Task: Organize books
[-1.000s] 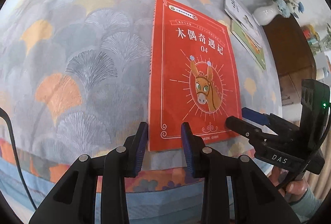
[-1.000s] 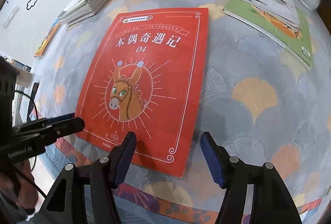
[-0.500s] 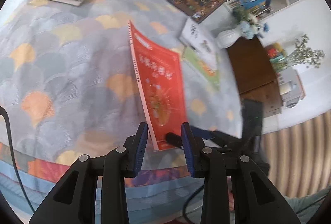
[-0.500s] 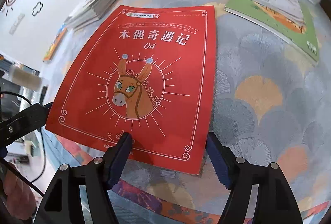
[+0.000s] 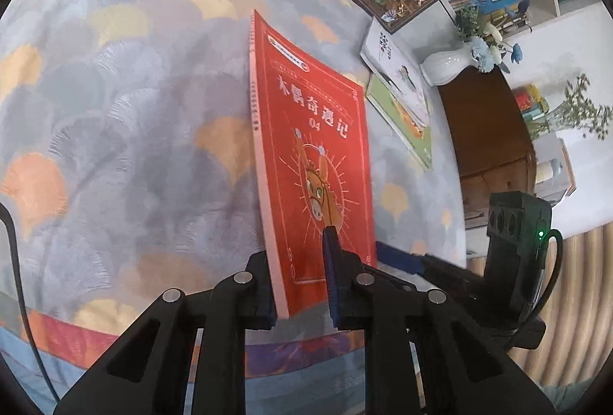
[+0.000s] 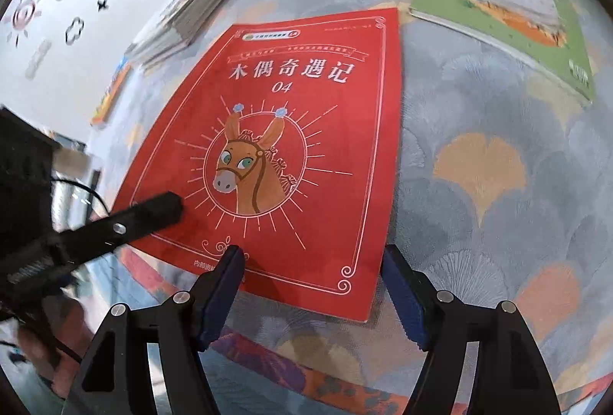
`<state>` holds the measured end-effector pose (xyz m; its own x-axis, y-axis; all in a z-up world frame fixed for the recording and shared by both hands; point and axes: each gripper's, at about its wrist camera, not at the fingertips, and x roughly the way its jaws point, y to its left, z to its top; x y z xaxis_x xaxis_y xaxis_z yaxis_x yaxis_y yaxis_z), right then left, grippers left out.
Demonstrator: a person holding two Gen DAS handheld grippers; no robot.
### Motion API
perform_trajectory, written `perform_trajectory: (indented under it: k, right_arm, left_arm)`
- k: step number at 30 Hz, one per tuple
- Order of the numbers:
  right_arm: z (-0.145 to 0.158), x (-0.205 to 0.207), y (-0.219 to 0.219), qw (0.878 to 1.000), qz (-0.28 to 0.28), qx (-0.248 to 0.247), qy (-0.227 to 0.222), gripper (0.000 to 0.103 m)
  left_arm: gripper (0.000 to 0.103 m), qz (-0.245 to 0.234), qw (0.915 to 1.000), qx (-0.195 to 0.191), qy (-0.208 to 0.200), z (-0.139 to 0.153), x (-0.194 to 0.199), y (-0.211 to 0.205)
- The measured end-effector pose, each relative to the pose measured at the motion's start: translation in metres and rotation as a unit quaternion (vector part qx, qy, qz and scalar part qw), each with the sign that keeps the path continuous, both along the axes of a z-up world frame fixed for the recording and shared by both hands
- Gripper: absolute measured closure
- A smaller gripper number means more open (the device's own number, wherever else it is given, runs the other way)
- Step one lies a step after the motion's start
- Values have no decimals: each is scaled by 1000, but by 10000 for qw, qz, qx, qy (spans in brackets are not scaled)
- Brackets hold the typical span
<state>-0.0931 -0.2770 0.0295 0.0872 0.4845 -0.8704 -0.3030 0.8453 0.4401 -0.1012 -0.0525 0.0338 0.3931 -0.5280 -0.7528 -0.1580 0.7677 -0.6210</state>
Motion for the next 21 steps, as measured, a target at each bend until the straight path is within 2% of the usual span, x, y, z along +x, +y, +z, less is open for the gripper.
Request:
perform_trajectory:
  k: [4,6,8,12,17,19,21]
  right_arm:
    - [-3,10,-30,9955,-379,657,562,32]
    - [-6,14,-52,9885,-734,1034,826,31]
    - [-10,18,-71,9812,-1092,1209,1032,30]
    - [-16,24,-89,9689,-1426,1596,1240,30]
    - [-29,32,-78,9552,-1468,2082,1503,30]
    - [-34,38,-72,9461,-1565,2342,1600,30]
    - [-41,46,-69,9320,-1744,2580,1857,33]
  left_arm:
    - [88,142,9975,-697,0,3,5,2]
    - [88,214,9927,-1184,-25,5,9,5]
    - [88,257,9869,-1593,-34,7,14,6]
    - [88,282,9820,-1868,11,8,24,5]
    - [88,480,9711,-2330,192,2,28,14]
    - [88,483,9663,-2512,281,-3,28,18]
    - [88,462,9621,-2660,380,-8,27,19]
